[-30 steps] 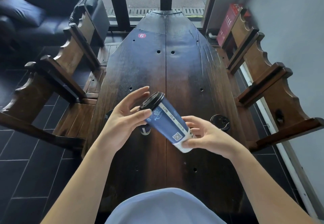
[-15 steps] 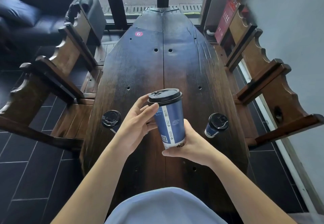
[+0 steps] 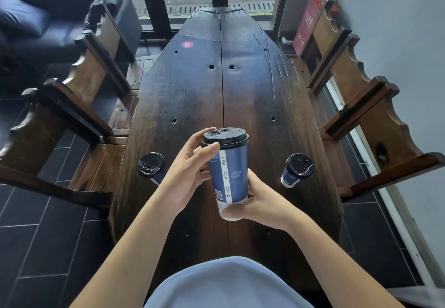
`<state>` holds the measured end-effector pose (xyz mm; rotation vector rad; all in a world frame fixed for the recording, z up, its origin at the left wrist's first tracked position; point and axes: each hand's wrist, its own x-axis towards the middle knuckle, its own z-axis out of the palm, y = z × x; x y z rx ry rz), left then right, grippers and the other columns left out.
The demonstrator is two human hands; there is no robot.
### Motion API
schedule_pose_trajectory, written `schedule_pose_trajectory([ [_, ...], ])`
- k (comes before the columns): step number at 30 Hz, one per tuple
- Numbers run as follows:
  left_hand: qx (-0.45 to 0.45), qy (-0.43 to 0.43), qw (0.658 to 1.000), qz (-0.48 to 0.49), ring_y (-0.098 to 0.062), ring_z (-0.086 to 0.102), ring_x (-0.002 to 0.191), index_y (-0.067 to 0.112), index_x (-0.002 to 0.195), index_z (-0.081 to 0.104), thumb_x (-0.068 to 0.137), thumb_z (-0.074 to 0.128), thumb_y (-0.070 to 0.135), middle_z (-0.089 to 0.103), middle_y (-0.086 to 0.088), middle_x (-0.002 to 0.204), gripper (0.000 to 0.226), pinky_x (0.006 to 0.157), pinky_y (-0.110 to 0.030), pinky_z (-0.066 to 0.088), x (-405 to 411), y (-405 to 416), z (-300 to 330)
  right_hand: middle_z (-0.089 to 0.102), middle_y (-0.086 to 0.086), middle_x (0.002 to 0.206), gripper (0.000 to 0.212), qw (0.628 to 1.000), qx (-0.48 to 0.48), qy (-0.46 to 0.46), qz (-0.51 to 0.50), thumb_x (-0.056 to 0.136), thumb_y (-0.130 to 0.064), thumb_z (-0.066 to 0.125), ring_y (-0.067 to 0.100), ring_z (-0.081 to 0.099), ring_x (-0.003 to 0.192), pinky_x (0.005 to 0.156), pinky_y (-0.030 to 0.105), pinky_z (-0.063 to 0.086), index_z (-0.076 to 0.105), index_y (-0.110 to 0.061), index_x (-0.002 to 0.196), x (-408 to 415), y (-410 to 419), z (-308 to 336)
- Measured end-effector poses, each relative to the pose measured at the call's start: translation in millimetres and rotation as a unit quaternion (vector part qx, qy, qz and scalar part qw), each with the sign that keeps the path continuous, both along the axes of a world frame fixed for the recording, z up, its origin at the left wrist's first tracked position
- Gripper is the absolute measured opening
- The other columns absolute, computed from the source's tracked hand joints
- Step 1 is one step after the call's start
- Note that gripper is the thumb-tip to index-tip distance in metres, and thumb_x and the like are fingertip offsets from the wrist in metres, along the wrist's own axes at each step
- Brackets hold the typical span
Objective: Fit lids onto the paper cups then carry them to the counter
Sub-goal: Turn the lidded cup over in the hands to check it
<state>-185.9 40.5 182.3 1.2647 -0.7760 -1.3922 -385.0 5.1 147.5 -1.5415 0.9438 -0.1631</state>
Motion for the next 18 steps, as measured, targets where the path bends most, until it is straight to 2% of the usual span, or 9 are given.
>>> schedule_pose_trajectory([
  [2,0.002,-0.007,1.000,-0.003,-0.022,0.069,0.115,0.024,0.145,0.052,0.075,0.074,0.051,0.070,-0.006,0.133,0.078,0.086,-0.036,0.056,0,-1,-1,0.060,-0.029,0.127,0.082,1.000,0.000,-0.008,-0.001,0.076,-0.048,0.086,-0.007,0.060,0.117,0.092,0.018,0.049,0.034,-0.056,0.138,-7,-9,4],
  [5,0.004,-0.011,1.000,-0.001,-0.027,0.069,0.119,0.022,0.146,0.050,0.075,0.073,0.050,0.070,-0.005,0.134,0.080,0.089,-0.039,0.057,-1,-2,-1,0.058,-0.022,0.133,0.084,0.999,-0.014,-0.030,-0.014,0.077,-0.065,0.076,-0.004,0.061,0.117,0.094,0.026,0.052,0.032,-0.048,0.146,-14,-26,13],
  [7,0.006,-0.013,1.000,0.001,-0.028,0.068,0.121,0.023,0.146,0.050,0.077,0.074,0.048,0.070,-0.003,0.134,0.077,0.090,-0.039,0.057,-1,-2,-2,0.058,-0.015,0.137,0.079,0.998,-0.031,-0.045,-0.032,0.083,-0.064,0.068,-0.002,0.063,0.117,0.091,0.027,0.058,0.034,-0.038,0.150,-16,-36,22],
  [9,0.007,-0.017,1.000,0.000,-0.024,0.069,0.120,0.024,0.145,0.050,0.076,0.075,0.048,0.071,-0.001,0.132,0.077,0.089,-0.038,0.056,0,-3,-3,0.058,-0.014,0.136,0.071,0.996,-0.052,-0.058,-0.051,0.088,-0.059,0.063,-0.004,0.063,0.116,0.084,0.022,0.059,0.039,-0.033,0.149,-17,-45,31],
  [14,0.001,-0.024,1.000,-0.010,-0.018,0.071,0.116,0.026,0.143,0.051,0.072,0.076,0.050,0.074,0.005,0.126,0.079,0.086,-0.033,0.057,-1,-6,-2,0.059,-0.020,0.129,0.058,0.992,-0.090,-0.067,-0.055,0.089,-0.056,0.060,-0.008,0.062,0.113,0.080,0.019,0.058,0.047,-0.038,0.143,-11,-57,48],
  [18,0.001,-0.035,0.999,-0.018,-0.018,0.069,0.118,0.027,0.143,0.050,0.070,0.076,0.051,0.073,0.004,0.128,0.081,0.089,-0.033,0.056,-1,-7,-2,0.063,-0.020,0.126,0.053,0.992,-0.102,-0.059,-0.040,0.085,-0.064,0.061,-0.004,0.064,0.112,0.081,0.020,0.059,0.051,-0.046,0.133,-4,-59,51],
])
